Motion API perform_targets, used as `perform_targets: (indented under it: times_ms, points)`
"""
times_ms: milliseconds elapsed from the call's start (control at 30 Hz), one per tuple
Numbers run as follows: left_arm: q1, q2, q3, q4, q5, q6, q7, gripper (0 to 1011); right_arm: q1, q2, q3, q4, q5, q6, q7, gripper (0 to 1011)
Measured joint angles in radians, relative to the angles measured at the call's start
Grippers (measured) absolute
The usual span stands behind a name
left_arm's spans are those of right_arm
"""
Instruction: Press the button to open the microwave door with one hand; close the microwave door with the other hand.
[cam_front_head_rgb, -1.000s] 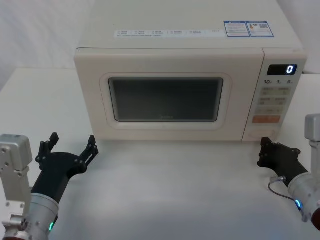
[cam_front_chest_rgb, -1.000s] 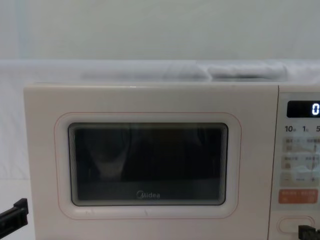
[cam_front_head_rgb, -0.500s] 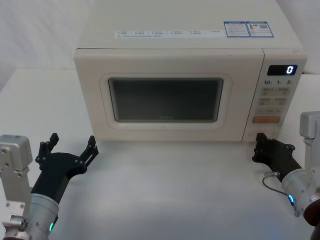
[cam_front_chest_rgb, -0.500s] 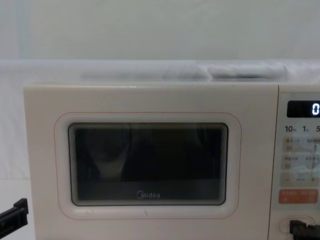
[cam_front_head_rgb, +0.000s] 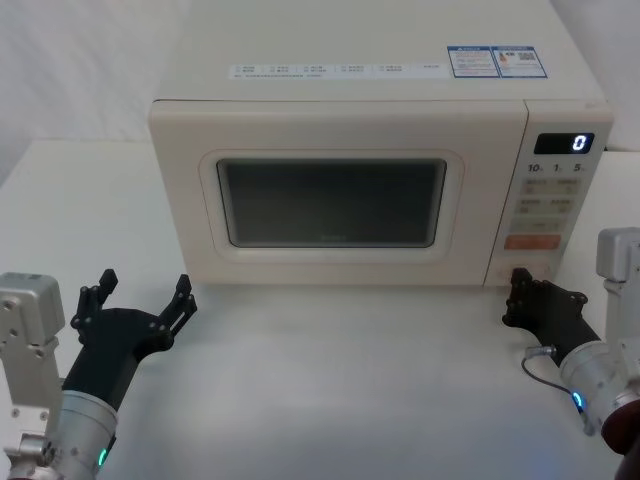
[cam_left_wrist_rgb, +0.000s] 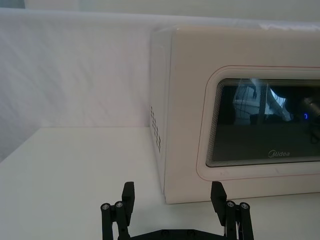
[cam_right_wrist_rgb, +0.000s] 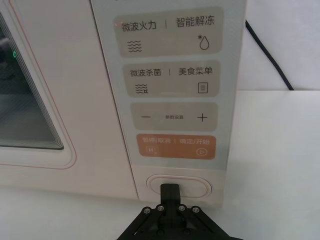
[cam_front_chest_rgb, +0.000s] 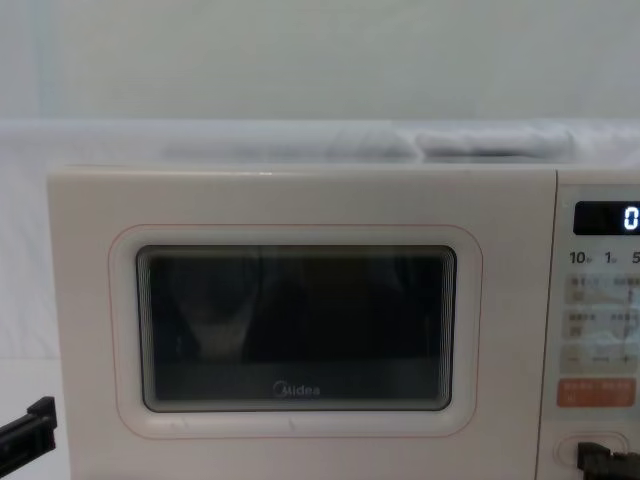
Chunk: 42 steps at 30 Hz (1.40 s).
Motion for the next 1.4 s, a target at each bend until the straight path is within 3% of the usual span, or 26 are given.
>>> perform_targets:
  times_ms: [1400]
  points:
    - [0.0, 0.0, 0.0, 0.0, 0.0, 0.0, 0.0, 1001, 0.072, -0.02, 0.004, 0.098, -0.014, -0.046, -0.003, 0]
